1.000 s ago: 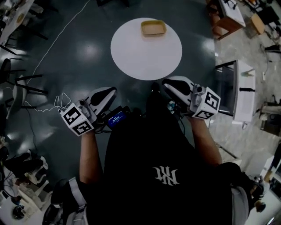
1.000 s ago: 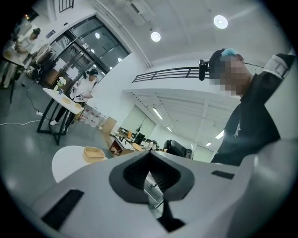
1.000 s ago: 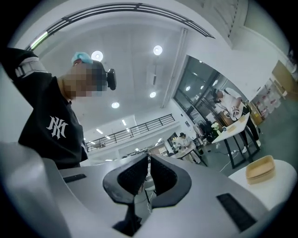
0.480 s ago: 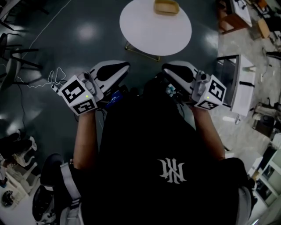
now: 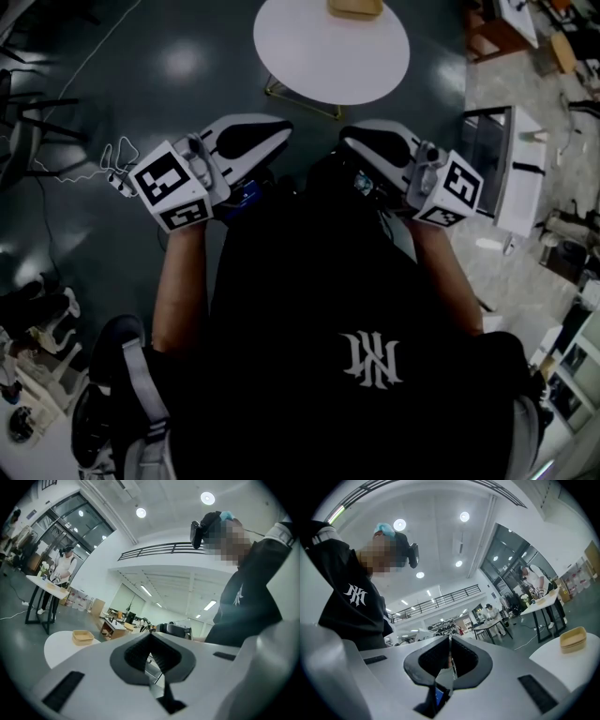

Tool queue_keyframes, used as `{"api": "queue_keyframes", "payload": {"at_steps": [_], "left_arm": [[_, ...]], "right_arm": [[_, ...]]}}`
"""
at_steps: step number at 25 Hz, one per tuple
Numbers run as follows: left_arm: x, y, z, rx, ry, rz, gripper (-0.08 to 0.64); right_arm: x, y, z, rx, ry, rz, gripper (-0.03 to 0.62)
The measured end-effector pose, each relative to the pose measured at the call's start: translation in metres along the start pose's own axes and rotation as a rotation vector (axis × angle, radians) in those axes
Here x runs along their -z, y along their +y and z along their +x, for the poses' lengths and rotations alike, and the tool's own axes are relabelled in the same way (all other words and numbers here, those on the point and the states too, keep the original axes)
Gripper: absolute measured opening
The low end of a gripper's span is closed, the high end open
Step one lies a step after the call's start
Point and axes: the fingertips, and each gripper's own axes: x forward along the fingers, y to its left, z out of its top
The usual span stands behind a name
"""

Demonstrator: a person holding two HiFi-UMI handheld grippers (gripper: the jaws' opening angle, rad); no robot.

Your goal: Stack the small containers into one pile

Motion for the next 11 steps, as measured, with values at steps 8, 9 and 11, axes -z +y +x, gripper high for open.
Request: {"api": "queue_keyframes", "payload": {"at_steps": [8,9,11], "left_arm": [[-0.006,-0.007,-0.019,0.016,0.034,0.011,0.002],[-0.007,-0.008,-0.024,0.013,0.035,0.013,0.002],[-0.008,-0.010,-0.031,0.006,0.037,0.016,0.003]], "right_arm": [[-0.002,0.015,0.017,0.042,-0.033,-0.001,0.046],[-0.002,0.019,0.020,0.043,-0.038,0.001,0.046],[0.000,0.026,0.023,0.045,-0.045,0.006,0.046]]}}
